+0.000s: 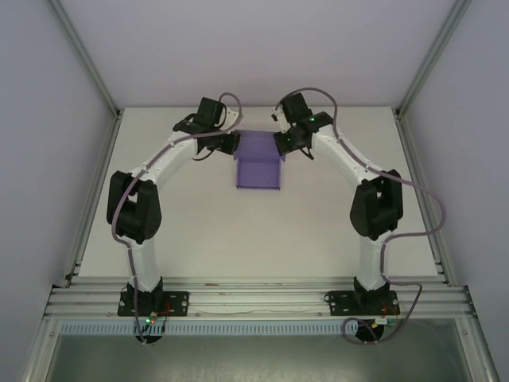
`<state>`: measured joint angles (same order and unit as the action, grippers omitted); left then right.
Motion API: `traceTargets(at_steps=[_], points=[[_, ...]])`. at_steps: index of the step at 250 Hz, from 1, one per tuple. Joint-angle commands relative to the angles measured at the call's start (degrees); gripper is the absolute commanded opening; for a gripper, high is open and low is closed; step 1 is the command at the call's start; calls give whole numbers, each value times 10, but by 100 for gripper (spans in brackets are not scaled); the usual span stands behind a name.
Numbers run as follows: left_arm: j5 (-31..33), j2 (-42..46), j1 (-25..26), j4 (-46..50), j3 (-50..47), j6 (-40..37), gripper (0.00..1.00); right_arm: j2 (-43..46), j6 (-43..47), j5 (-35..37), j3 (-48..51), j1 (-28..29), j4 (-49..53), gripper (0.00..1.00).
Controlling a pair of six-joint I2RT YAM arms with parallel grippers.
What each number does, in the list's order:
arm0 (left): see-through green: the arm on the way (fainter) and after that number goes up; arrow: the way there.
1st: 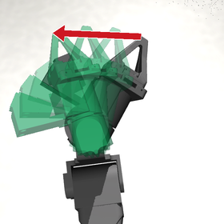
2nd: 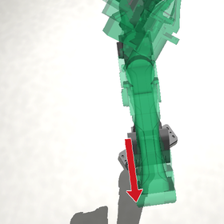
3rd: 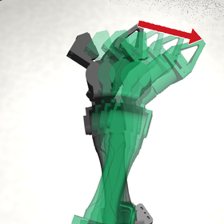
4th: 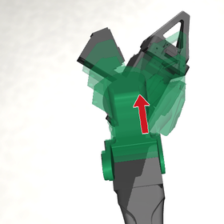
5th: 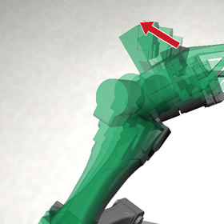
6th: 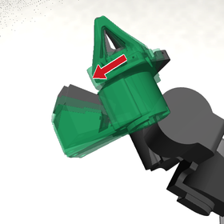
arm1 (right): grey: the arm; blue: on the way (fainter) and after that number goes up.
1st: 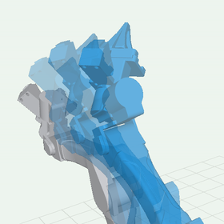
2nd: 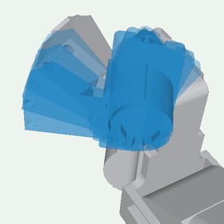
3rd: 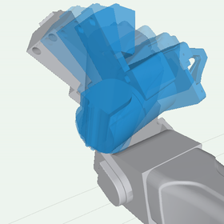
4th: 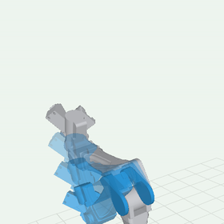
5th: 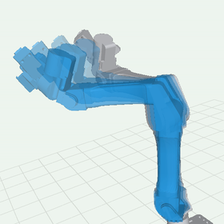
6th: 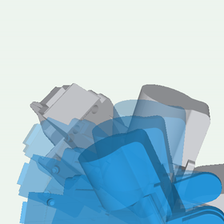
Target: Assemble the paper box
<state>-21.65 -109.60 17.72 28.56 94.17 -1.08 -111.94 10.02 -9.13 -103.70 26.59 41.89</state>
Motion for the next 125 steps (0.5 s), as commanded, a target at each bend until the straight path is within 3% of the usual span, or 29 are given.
traceTargets(at_steps=[1,30,55,125], points=[[69,25,19,-86,-45,140,0,32,-172,75,43,16,-112,0],[111,17,48,-105,-57,197,0,48,-285,122,87,29,-172,0],[109,8,61,-117,-61,230,0,53,-347,99,115,35,-234,0],[108,-12,61,-162,-77,302,0,40,-350,168,156,61,-269,0]])
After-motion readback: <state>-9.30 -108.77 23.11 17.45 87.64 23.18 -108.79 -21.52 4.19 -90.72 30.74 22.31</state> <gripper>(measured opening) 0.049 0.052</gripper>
